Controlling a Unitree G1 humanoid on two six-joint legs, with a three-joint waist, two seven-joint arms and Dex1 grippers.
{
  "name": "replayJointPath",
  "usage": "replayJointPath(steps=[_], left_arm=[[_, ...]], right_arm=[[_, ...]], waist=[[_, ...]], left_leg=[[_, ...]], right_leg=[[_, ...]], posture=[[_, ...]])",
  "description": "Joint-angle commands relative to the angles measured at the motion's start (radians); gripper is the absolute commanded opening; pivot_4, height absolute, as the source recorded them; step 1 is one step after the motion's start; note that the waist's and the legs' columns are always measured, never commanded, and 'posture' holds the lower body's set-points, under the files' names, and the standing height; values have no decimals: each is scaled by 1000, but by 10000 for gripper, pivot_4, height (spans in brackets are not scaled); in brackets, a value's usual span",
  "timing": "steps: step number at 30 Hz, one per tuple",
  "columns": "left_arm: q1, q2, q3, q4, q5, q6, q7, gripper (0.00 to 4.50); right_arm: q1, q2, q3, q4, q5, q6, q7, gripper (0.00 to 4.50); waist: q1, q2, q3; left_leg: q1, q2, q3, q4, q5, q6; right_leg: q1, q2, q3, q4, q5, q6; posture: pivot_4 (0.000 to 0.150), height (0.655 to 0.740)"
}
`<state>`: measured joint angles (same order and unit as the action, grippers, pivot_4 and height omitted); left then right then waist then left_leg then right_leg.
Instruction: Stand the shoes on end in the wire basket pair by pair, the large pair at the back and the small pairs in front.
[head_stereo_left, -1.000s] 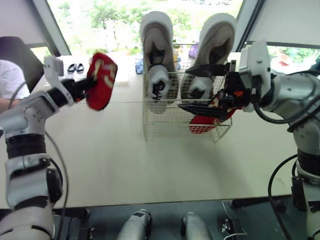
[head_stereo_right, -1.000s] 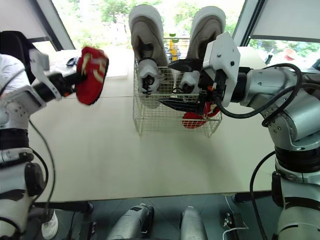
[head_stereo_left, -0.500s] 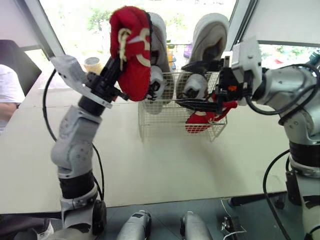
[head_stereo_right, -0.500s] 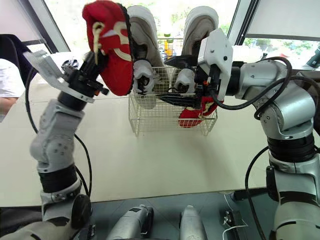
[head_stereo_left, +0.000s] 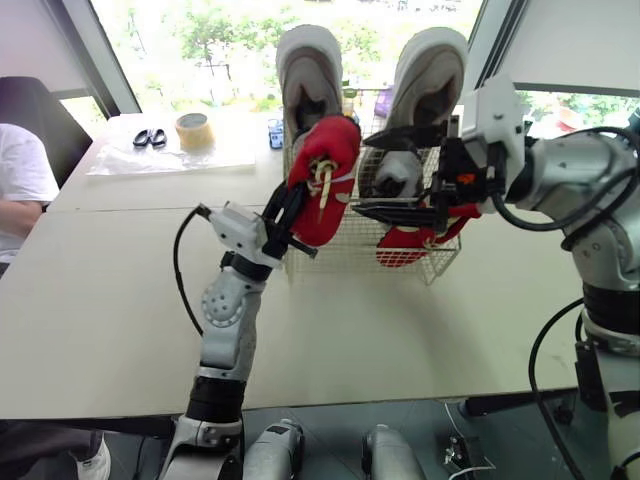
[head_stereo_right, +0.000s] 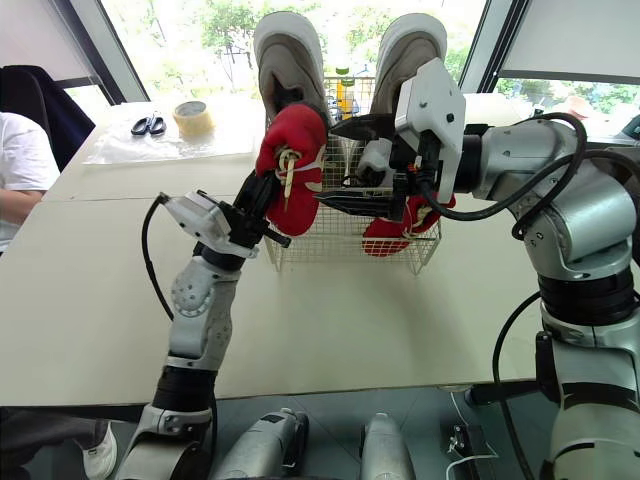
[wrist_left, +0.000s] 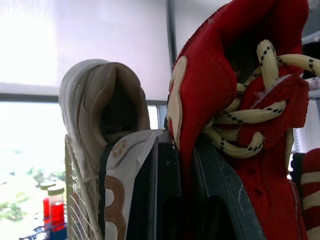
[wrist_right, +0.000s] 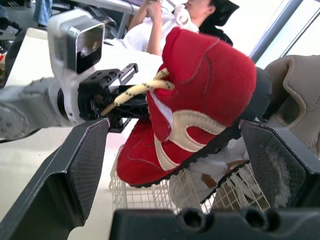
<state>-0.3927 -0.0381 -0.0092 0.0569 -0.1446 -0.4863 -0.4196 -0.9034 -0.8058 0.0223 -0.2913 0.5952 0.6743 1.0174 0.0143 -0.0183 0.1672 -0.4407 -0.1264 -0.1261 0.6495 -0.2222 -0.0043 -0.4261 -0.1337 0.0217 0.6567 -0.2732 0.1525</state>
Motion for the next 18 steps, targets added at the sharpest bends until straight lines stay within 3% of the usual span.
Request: replayJointPath(steps=[1,9,16,17,18], left_arm=[[-49,-16,-1,140,77,-235,51,386],[-132,-62,0,406,181,-406,216,386],[-79,-53,-31,459,206,-501,241,386],[-71,-47,-31,454,205,-502,242,7594],[-59,-39,-30,446,203,-509,242,10835]], right_arm=[[-5,-16,-47,-45,17,11,-13,45000],[8,-25,-61,-67,14,23,-32,45000],[17,-35,-72,-78,12,20,-40,45000],[18,-36,-74,-79,13,20,-41,45000],[21,-38,-77,-81,12,19,-41,45000]], waist=[[0,0,0],[1,0,0],[1,1,-1],[1,1,-1],[1,1,-1]], left_leg=[[0,0,0,0,0,0],[0,-1,0,0,0,1],[0,-1,0,1,0,1],[0,-1,0,1,0,1],[0,-1,0,1,0,1]], right_leg=[[0,0,0,0,0,0],[0,0,0,0,1,1],[0,0,0,0,1,1],[0,0,0,0,1,1],[0,0,0,0,1,1]], posture=[[1500,7400],[1500,7400],[1500,7400],[1500,7400],[1500,7400]])
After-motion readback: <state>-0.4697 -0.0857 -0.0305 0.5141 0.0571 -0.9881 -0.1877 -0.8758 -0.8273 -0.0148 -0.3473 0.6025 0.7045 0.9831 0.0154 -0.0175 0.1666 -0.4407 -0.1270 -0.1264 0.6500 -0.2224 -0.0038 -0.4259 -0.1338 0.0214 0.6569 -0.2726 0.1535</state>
